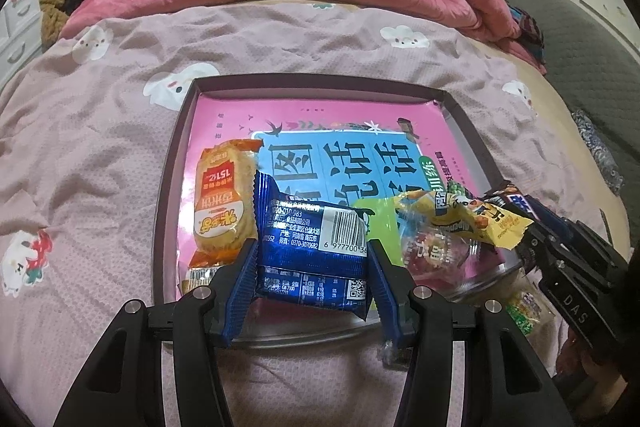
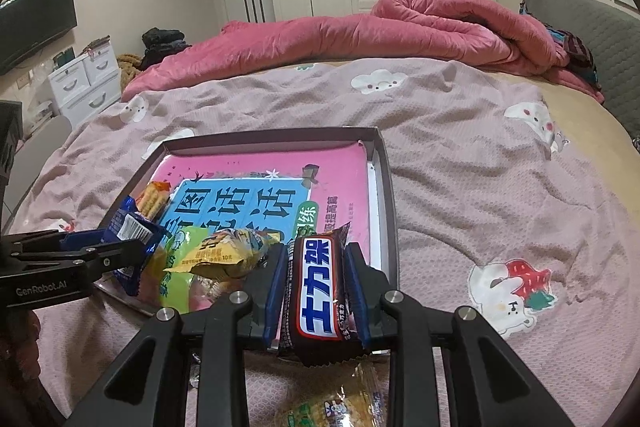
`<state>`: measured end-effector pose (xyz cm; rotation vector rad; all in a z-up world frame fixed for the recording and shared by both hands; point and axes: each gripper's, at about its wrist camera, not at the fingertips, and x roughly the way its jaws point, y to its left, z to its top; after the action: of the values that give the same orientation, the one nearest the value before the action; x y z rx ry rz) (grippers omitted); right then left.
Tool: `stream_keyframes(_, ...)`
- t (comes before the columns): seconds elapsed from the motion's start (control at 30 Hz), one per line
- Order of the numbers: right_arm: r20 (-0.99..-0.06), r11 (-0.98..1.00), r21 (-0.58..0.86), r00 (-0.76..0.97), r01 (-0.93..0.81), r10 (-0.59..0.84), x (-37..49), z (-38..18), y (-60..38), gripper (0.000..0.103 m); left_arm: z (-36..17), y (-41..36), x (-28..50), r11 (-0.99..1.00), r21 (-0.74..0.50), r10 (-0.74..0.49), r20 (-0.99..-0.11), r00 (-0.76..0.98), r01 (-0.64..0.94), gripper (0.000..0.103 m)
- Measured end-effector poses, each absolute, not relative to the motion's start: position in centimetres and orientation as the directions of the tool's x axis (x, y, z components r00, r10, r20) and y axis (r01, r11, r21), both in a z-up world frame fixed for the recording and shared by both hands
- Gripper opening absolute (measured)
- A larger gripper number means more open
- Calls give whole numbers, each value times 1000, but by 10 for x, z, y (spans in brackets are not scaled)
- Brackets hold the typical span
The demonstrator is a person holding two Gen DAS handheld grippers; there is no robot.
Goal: Organize snacks
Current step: 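Carry the blue biscuit over the tray with the left gripper while the right carries the chocolate bar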
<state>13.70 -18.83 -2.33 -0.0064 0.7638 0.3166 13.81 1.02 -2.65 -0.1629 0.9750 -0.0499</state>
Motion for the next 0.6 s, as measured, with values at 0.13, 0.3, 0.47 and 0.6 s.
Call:
stream_keyframes(0.13, -687, 949, 105, 668, -297, 285, 139, -28, -182, 30, -26, 10, 139, 987, -160, -115, -819, 562, -32, 55)
stream_keyframes(0.3, -695, 945, 108, 656, -310, 295, 140, -33, -176, 30, -26, 10, 139, 987, -160, -115, -819, 562, -32, 55)
stream_keyframes(0.47, -696, 940, 120, 648, -318, 308, 141, -37, -176, 30, -24, 8, 139, 985, -170, -128, -817, 562, -23, 55)
stream_keyframes(0.6, -696, 941, 126, 648, -313, 308, 141, -37, -177, 30, -25, 2, 142, 986, -167, -133, -819, 558, -9, 55)
